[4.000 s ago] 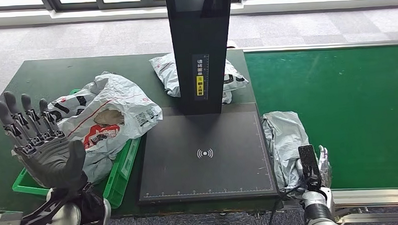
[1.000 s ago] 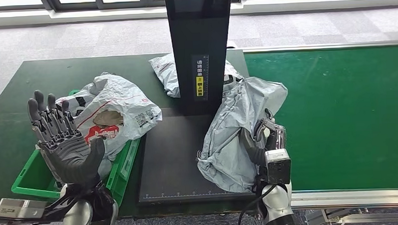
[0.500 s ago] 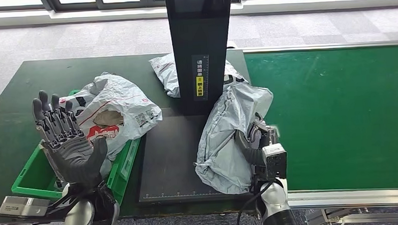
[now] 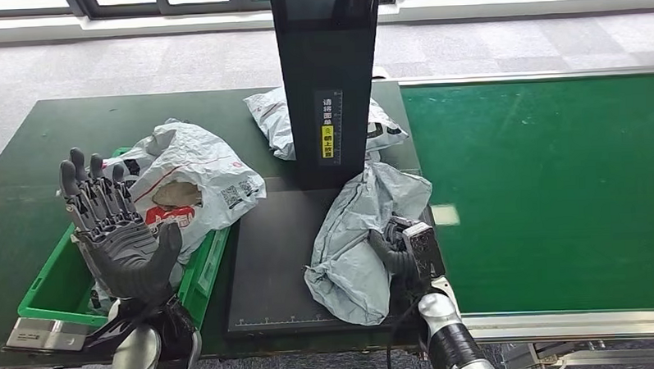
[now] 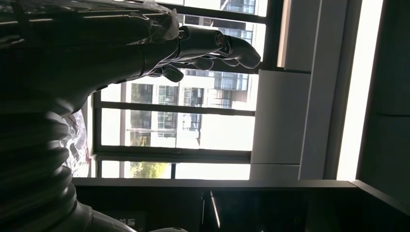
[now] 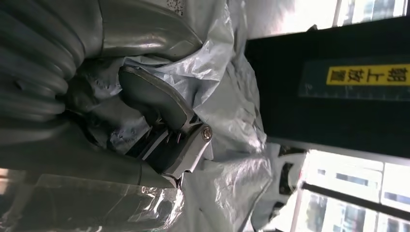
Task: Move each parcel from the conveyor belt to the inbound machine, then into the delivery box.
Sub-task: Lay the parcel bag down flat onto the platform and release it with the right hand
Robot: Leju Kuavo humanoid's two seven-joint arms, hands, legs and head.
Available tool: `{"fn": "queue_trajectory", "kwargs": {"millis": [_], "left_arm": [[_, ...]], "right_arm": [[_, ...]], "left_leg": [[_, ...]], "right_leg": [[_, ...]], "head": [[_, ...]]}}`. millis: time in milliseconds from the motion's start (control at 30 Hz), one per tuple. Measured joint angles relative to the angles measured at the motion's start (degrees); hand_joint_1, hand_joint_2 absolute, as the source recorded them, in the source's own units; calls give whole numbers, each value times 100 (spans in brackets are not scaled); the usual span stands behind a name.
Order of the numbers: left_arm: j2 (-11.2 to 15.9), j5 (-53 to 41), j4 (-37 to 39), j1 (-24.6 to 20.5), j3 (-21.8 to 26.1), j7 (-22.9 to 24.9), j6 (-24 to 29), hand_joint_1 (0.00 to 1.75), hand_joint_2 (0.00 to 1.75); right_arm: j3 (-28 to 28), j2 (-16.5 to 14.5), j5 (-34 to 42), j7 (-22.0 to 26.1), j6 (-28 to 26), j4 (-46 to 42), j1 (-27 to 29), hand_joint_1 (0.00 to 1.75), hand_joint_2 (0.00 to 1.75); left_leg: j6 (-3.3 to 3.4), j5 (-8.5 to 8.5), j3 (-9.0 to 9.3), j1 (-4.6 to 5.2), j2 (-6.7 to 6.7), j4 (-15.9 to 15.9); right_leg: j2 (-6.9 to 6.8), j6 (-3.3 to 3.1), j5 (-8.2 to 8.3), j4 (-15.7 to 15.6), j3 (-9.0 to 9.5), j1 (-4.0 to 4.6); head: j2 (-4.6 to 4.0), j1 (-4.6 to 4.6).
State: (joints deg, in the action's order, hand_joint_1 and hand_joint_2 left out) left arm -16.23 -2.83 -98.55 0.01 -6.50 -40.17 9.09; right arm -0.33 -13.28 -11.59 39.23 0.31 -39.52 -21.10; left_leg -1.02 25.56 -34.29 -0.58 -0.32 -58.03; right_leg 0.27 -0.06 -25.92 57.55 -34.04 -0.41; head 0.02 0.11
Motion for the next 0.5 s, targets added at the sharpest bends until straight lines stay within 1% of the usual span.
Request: {"fn": "queue_trajectory", "kwargs": {"millis": [100,333,433,467,500], "left_arm": [[4,-8,0,-2,-16,0,26,0,175],[4,-8,0,-2,-21,0,31,0,175],[4,-8,0,-2,-21,0,31,0,175],[4,-12,0,-2,-22,0,30,0,175],[4,-29,0,-1,-25,0,26,0,175]], "right_arm": [[-9,10,26,2,274,317,-120,175,175],[-13,26,25,9,293,710,-292,175,175],[-13,26,25,10,292,776,-318,44,175],[-14,26,16,15,277,795,-325,0,131],[-14,27,-8,26,226,806,-326,0,87]], "left_leg": [[0,0,0,0,1,0],[0,0,2,0,1,0],[0,0,2,0,1,0],[0,0,3,0,1,0],[0,0,4,0,1,0]], "right_leg": [[0,0,0,0,0,0],[0,0,0,0,1,0],[0,0,0,0,2,0],[0,0,1,0,2,0],[1,0,1,0,2,0]], "head": [[0,0],[0,0],[0,0],[0,0],[0,0]]}}
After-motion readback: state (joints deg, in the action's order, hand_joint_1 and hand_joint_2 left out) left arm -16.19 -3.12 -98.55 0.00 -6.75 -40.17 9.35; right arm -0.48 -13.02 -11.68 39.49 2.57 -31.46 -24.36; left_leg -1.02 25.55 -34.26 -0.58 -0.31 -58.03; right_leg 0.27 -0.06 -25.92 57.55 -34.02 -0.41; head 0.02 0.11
